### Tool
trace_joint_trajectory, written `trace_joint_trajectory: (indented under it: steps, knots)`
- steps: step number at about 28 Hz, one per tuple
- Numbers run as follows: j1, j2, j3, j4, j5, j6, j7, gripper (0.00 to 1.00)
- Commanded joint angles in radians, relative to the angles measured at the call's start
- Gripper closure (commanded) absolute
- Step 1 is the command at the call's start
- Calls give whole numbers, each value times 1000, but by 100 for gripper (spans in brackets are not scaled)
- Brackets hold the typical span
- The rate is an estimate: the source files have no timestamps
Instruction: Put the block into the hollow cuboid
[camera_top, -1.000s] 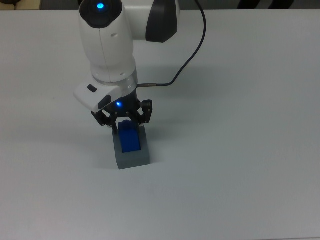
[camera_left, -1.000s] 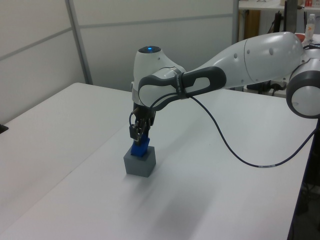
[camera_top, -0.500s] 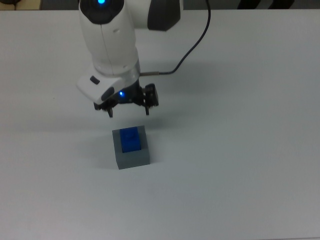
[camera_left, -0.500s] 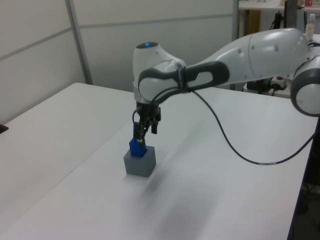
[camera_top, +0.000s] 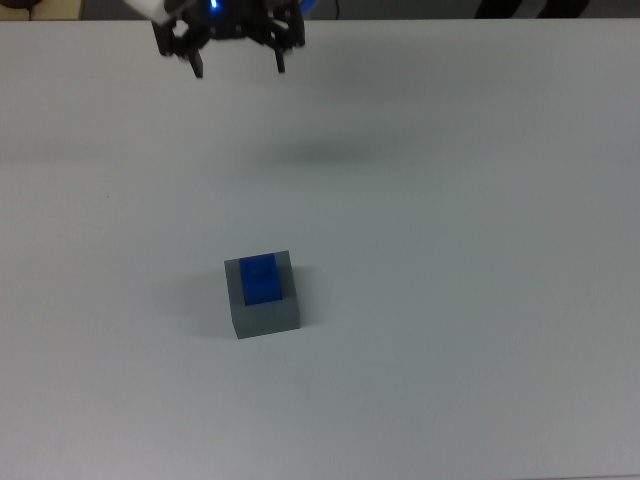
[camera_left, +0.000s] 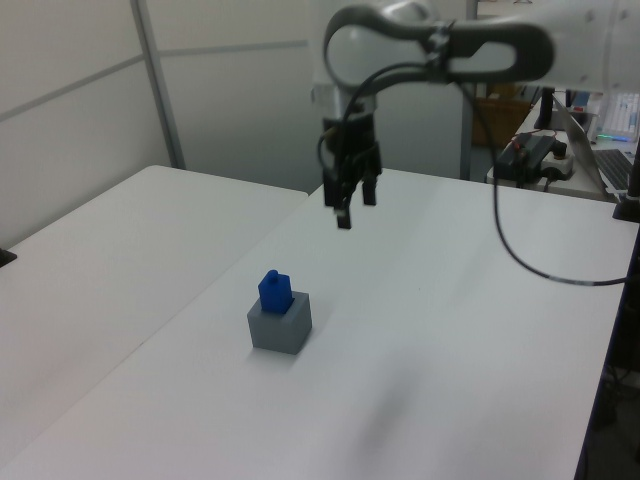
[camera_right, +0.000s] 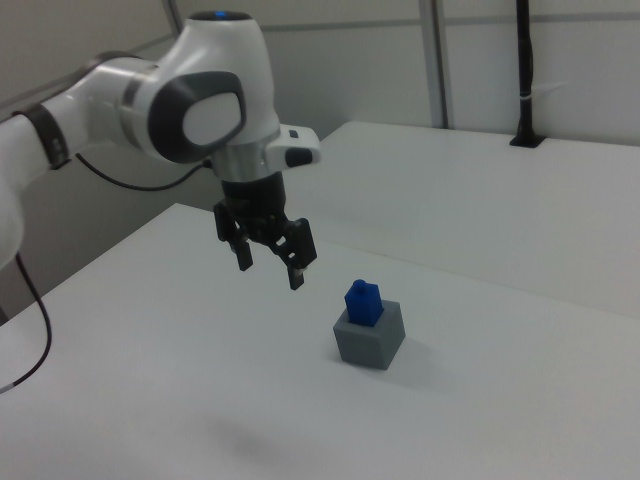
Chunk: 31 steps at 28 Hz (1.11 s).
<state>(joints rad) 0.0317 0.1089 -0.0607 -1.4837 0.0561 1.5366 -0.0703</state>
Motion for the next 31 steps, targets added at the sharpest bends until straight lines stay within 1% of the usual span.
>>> trace_joint_trajectory:
  steps: [1, 3, 4, 9, 27, 31]
  knots:
    - [23, -41, 1, -72, -87, 11, 24, 0]
    - [28, -37, 2, -73, -122, 29, 73, 0]
    - [28, -35, 2, -75, -124, 43, 84, 0]
    - [30, -38, 4, -102, -124, 94, 96, 0]
    - [27, -37, 1, -96, -122, 105, 95, 0]
    - [27, -34, 1, -99, -114, 123, 95, 0]
